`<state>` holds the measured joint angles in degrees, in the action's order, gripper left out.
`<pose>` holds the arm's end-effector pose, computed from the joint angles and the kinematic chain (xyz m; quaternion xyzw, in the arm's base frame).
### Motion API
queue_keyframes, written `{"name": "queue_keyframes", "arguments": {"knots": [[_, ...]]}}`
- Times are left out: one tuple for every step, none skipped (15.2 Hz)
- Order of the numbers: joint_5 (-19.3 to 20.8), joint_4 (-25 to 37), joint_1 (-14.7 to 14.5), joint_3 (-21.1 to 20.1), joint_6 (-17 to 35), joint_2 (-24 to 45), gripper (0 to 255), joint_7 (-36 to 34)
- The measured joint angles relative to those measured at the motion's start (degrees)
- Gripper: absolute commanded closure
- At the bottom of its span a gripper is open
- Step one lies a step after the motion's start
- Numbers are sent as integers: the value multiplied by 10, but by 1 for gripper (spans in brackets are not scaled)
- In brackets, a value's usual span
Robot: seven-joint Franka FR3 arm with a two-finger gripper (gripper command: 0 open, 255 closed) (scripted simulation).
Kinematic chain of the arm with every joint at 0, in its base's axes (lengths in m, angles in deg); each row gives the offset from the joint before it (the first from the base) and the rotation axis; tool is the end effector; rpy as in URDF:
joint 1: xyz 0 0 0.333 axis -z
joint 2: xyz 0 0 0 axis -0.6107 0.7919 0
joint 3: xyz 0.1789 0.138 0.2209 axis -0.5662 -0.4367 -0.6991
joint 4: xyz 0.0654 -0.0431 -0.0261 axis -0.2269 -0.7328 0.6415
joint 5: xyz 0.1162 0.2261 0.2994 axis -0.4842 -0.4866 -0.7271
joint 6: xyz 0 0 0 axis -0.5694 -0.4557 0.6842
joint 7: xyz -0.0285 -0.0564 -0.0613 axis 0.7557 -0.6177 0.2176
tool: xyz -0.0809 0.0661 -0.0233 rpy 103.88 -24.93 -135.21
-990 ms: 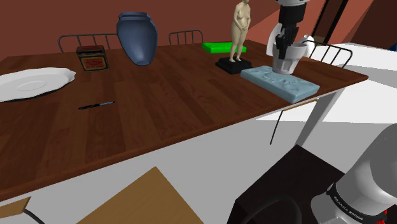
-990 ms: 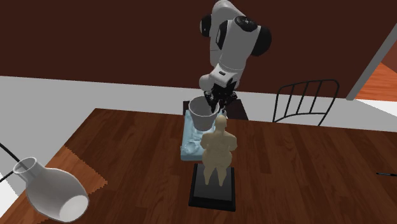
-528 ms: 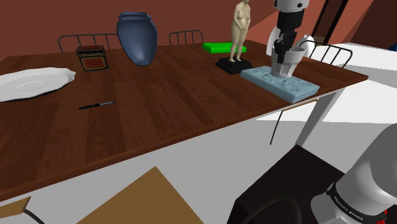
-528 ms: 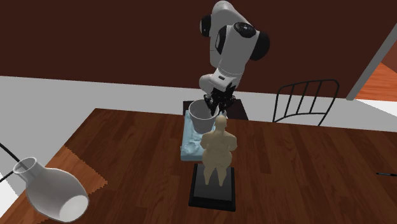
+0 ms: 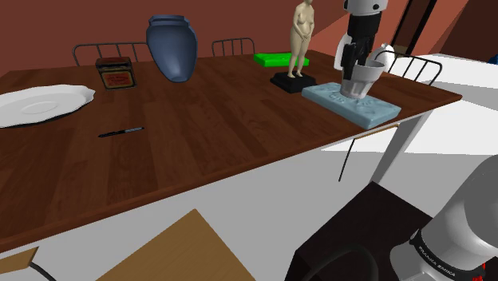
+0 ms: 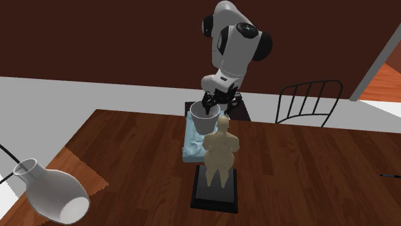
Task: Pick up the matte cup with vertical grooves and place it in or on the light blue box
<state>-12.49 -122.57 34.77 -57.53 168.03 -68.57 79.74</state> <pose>0.4225 -0.0567 0.6013 0.9938 0.0556 -0.0359 0.0896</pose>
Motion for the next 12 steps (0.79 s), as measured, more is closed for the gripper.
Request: {"name": "queue_keyframes", "arguments": {"knots": [[0,0,0,0,0,0,0,0],[-1,11,-1,-2,-9,2,0,0],[-2,23,-1,-4,-21,2,0,0],[-4,46,-3,-7,-37,10,0,-1],[-5,65,-3,-8,-50,15,0,1],[-5,82,-3,-8,-61,22,0,3],[-5,88,-4,-9,-65,23,0,4],[-6,91,-4,-9,-68,23,0,4],[-6,92,-4,-10,-70,22,0,4],[-6,92,-4,-10,-71,22,0,3],[-6,92,-4,-10,-71,22,0,3],[-6,92,-4,-10,-71,22,0,3]]}}
